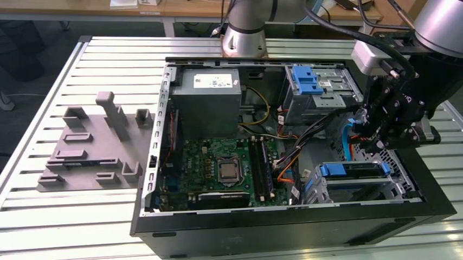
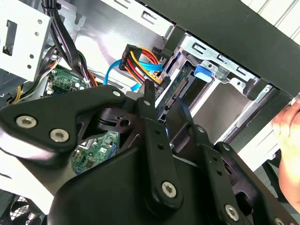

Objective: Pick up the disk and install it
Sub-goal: 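Insert the first disk wire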

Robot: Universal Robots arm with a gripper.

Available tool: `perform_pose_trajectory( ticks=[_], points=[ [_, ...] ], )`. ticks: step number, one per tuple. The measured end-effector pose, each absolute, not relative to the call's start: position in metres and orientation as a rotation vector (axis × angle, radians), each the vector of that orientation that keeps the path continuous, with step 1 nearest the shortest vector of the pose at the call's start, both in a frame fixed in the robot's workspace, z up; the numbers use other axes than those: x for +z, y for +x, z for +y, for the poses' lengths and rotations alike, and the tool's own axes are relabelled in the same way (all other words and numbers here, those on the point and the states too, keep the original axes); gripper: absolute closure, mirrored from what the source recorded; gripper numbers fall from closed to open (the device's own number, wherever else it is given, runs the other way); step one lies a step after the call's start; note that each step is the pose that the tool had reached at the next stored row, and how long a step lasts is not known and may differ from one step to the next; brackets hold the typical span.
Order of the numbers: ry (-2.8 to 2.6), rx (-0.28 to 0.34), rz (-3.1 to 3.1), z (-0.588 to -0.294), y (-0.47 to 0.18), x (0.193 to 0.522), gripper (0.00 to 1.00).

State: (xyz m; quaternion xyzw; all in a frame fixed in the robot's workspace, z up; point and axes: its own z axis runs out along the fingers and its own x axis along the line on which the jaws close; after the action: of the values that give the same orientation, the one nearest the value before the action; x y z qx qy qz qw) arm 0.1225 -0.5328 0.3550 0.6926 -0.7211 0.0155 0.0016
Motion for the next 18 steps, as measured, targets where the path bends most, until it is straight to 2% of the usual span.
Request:
perform_pose_trajectory(
  ticks=[5,6,9,10,12,13,18],
  points=[
    [2.174,0.049,-2.263,-0.5328,0.1225,0.3550,0.62],
    [2.174,0.049,-2.263,-0.5328,0.1225,0.3550,0.55],
    [2.174,0.049,-2.263,-0.5328,0.1225,0.3551,0.55],
    [2.174,0.049,-2.263,-0.5328,0.1225,0.3551,0.49],
    [2.174,0.049,-2.263,-0.5328,0.1225,0.3551,0.49],
    [2.174,0.049,-2.263,-0.5328,0.1225,0.3551,0.42],
    [2.174,0.049,-2.263,-0.5328,0.1225,0.3551,0.41]
  ],
)
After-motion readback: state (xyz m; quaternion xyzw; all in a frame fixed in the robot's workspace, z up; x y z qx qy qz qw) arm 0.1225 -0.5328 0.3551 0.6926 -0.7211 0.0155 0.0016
